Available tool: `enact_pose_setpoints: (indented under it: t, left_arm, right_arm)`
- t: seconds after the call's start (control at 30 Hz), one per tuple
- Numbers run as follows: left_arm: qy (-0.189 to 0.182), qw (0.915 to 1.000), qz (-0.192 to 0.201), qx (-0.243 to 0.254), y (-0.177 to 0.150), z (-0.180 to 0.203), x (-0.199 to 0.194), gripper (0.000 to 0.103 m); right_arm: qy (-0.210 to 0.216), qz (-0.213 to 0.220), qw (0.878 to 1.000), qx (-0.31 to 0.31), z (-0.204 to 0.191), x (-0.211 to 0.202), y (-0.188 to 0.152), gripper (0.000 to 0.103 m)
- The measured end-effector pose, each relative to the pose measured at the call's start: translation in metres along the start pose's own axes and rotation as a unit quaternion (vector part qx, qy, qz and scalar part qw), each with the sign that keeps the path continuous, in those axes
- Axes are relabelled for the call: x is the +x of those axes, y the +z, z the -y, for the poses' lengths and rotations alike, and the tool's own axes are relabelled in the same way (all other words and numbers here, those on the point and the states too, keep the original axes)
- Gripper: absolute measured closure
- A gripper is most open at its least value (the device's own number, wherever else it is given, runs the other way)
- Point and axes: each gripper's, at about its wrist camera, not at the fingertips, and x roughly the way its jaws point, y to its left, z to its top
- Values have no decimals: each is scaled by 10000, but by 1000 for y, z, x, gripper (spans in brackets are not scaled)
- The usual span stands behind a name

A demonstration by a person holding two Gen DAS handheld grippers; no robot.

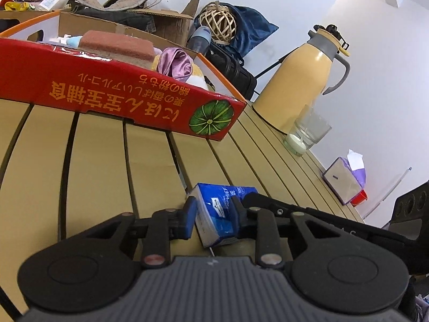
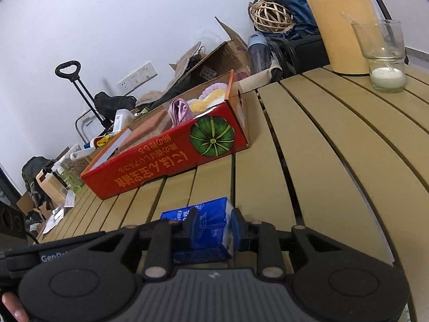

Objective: Organize soft objects
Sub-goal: 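Close both grippers on the blue box, then carry the blue box into the red tray and open both grippers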

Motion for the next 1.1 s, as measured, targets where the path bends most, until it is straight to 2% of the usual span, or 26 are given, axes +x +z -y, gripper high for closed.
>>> enact_pose_setpoints:
  t: [0.07,0.13,0.3,0.53,0.63,0.8,0.93,1.1]
  left_arm:
    - [106,9999,11,-17,2,4,-6,79]
    - [91,9996,250,6,6,9,-23,79]
    - [18,9966,819,50,26,18,-73,79]
    - [52,9888,1457,315,101,8,-119,79]
    - [245,9869,1552,356,146,-8,-120,79]
    - [327,9893,1423,-69,214,-63,-101,79]
    - [389,9914,1181,-409,238,-114,-70,80]
    - [833,9909,892,-566,246,-160,-17,79]
  right_arm:
    - [-13,11,10000,47,-1,-2,0,81]
    - [7,66,10000,75,-6,-6,0,82]
    - [182,575,9979,-227,-44,-41,10,82]
    - [565,972,9907,-768,-111,-50,69,83]
    - [783,1061,9890,-668,-136,-29,105,83]
    - [952,791,9907,-561,-171,41,161,83]
    - [871,569,9931,-537,-190,100,188,83]
    - [472,158,9965,-668,-194,178,188,83]
